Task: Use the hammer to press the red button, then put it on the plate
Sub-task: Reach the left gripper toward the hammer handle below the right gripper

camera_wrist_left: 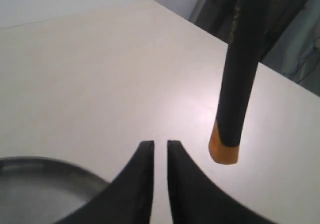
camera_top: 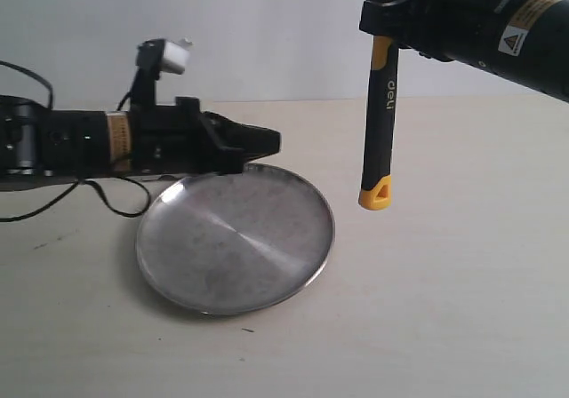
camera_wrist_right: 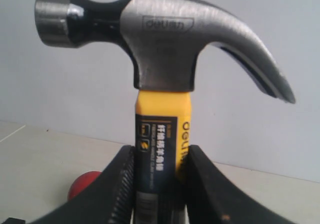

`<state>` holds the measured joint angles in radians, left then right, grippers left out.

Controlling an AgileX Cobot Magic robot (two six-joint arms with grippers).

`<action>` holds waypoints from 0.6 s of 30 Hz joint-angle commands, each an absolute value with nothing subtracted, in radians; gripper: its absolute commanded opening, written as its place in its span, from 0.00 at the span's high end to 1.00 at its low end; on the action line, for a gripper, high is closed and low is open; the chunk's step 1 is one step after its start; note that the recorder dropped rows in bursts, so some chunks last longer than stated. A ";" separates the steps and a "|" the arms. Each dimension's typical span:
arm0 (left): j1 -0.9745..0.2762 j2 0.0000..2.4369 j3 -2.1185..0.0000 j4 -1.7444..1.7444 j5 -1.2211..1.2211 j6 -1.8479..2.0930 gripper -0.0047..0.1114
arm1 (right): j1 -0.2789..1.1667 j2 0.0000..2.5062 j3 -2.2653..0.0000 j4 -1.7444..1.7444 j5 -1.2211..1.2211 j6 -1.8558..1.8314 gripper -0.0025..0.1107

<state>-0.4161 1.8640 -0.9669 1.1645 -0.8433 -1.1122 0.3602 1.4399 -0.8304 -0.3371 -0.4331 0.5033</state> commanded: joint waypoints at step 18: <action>-0.651 1.933 -1.088 0.811 -0.711 -0.849 0.07 | 0.360 1.422 -0.834 -0.332 -0.520 0.499 0.98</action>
<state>-0.6292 1.9135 -1.0794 0.9122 -0.7169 -0.9247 0.3602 1.4399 -0.8304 -0.3371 -0.4369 0.5033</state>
